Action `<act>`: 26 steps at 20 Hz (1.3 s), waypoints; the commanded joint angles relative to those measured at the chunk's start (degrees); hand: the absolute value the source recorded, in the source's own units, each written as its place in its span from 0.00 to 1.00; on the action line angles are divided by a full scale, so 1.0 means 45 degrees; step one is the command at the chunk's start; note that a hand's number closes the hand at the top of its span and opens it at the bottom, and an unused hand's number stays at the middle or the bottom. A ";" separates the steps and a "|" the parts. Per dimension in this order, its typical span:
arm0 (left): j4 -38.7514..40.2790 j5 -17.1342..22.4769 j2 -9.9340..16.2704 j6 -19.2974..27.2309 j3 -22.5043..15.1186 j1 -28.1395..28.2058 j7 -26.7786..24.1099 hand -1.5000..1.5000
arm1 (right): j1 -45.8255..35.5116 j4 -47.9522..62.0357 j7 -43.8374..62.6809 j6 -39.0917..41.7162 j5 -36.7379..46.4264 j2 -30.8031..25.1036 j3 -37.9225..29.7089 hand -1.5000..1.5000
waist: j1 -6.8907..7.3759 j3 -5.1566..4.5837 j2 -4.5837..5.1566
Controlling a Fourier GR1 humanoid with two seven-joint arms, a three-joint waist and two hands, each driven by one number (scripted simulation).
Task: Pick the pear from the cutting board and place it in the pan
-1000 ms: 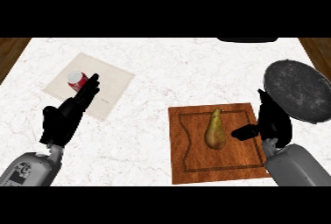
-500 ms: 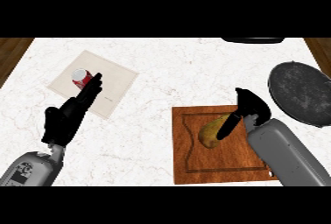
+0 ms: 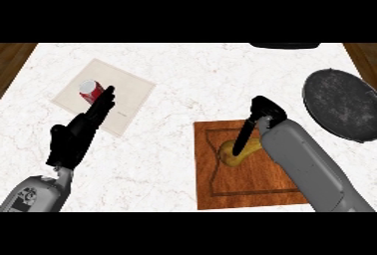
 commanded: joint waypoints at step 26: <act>-0.0129 -0.0169 -0.0068 -0.0849 0.1072 0.0119 0.0434 0.50 | -0.0303 0.3083 0.0703 0.1501 0.0641 0.1478 0.0752 1.00 | -0.0226 0.0028 0.0004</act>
